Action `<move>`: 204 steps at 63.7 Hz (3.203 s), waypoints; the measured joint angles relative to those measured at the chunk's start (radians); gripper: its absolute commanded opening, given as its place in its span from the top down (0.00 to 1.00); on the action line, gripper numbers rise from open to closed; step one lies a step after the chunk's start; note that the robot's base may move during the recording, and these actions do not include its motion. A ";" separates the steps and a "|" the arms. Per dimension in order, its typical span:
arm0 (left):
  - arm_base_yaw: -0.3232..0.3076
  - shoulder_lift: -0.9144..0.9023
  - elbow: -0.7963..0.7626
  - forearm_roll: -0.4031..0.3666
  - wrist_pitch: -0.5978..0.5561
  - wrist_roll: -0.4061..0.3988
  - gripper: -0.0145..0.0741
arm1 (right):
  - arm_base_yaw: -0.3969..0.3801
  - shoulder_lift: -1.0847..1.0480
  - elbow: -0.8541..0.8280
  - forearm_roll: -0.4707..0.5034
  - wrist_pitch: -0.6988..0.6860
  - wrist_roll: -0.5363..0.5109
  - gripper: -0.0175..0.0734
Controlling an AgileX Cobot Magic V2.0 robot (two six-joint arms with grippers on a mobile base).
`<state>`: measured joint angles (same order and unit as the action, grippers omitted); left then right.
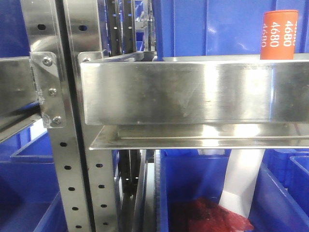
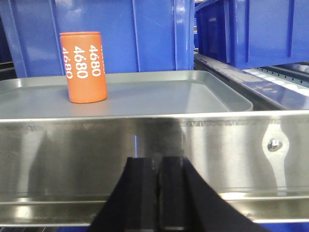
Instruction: Grab orange capacitor from left shelf to right conveyor
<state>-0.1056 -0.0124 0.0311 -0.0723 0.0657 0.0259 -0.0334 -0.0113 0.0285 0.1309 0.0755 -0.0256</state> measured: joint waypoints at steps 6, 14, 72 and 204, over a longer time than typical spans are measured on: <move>0.000 0.000 0.000 0.000 0.000 0.000 0.98 | 0.000 0.000 0.000 0.000 0.000 0.000 0.75; 0.000 0.000 0.000 0.000 0.000 0.000 0.98 | 0.000 0.000 0.000 0.000 0.000 0.000 0.75; 0.000 0.000 0.000 0.000 0.000 0.000 0.98 | 0.000 0.000 -0.083 0.000 -0.005 0.002 0.74; 0.000 0.000 0.000 0.000 0.000 0.000 0.98 | 0.241 1.450 -0.594 0.000 -0.690 0.103 0.54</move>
<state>-0.1056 -0.0124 0.0311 -0.0723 0.0657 0.0259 0.2073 1.4384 -0.5656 0.1309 -0.6143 0.0776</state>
